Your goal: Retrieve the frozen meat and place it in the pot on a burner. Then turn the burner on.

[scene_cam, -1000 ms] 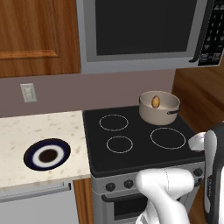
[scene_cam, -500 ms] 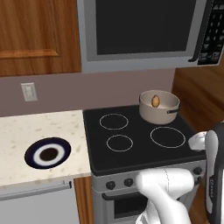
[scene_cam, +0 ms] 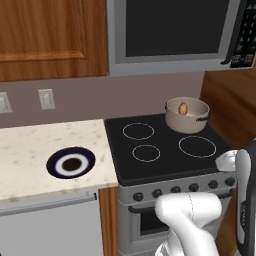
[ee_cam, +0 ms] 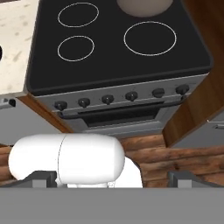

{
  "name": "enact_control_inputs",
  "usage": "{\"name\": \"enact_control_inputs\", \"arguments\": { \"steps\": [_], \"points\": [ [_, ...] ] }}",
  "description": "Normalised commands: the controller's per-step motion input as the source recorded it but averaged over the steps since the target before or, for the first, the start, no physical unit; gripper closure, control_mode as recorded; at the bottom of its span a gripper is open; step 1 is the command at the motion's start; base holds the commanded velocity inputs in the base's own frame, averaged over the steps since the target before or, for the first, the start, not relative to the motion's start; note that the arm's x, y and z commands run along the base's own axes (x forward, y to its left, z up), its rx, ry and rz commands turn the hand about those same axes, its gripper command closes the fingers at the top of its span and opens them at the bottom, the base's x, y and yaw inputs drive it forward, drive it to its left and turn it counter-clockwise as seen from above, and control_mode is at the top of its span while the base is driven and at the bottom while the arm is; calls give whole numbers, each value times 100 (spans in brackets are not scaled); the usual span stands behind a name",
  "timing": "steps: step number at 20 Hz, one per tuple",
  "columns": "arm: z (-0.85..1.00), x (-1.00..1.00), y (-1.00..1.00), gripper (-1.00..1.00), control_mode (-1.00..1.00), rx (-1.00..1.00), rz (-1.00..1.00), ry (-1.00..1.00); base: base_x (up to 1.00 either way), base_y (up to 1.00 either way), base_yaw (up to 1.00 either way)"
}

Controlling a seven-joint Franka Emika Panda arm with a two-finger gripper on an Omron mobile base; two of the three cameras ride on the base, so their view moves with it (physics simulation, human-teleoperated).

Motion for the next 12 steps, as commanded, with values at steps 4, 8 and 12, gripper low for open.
{"name": "enact_control_inputs", "arguments": {
  "steps": [4,8,12],
  "points": [
    [0,0,0,-100,100,0,0,0,-13,54,-6],
    [0,0,0,-100,100,0,0,0,-4,61,-7],
    [0,0,0,-100,100,0,0,0,-8,57,-8]
  ]
}}
